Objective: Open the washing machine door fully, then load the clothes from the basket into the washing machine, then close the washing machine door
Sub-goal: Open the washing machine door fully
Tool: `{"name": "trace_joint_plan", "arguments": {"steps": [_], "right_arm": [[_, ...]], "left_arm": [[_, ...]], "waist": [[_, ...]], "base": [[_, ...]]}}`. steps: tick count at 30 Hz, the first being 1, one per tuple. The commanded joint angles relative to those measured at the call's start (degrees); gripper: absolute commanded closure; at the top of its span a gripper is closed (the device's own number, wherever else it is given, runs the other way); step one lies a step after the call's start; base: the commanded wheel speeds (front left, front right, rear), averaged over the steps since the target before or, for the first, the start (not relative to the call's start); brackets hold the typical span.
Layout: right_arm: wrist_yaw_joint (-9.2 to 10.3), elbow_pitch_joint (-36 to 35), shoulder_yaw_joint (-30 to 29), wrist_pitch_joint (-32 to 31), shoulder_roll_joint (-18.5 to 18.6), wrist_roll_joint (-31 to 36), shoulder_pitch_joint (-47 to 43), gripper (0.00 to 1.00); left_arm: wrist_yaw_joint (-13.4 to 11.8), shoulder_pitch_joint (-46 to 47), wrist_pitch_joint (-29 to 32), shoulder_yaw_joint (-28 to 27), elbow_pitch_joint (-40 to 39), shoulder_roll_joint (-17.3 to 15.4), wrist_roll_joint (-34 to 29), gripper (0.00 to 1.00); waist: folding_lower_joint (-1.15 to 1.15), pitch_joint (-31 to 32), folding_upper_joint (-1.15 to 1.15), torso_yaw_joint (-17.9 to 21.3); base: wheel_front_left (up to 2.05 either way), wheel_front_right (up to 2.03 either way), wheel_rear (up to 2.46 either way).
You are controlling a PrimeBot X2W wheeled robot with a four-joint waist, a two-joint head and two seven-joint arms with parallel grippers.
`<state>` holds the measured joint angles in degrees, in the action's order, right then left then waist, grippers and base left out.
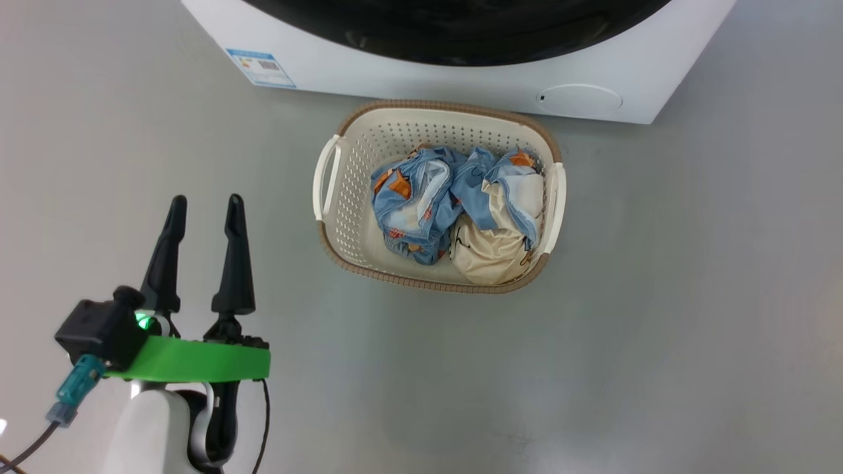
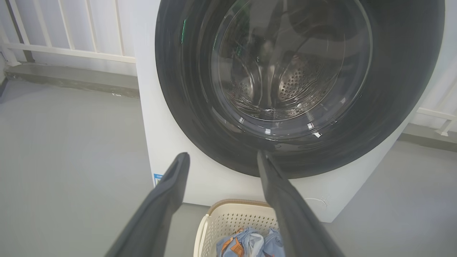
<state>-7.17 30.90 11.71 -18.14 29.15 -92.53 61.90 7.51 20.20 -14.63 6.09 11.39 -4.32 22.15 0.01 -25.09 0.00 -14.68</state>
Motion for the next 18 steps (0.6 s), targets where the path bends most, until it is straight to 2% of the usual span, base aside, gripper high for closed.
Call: {"name": "trace_joint_plan", "arguments": {"steps": [1, 9, 18], "right_arm": [[-0.32, 0.9, 1.46, -1.95, 0.34, 1.05, 3.58, 1.0], [-0.32, 4.88, 4.86, -5.87, -1.46, 2.98, 10.19, 1.0], [-0.32, 6.44, 6.56, -9.05, -1.78, 3.88, 14.73, 1.0]], "left_arm": [[-0.02, 1.2, -0.37, -1.36, -0.86, -0.94, 0.43, 0.0], [-0.02, 2.0, -0.37, -0.74, -0.4, -0.16, 0.96, 0.0], [-0.02, 2.87, -0.37, -0.19, -0.32, 0.55, 1.33, 0.0]], "waist": [[-0.01, -1.54, 0.0, -0.93], [-0.01, -3.36, 0.0, -1.87], [-0.01, -5.08, 0.0, -3.42]], "base": [[0.0, 0.0, 0.0], [0.0, 0.0, 0.0], [0.0, 0.0, 0.0]]}}
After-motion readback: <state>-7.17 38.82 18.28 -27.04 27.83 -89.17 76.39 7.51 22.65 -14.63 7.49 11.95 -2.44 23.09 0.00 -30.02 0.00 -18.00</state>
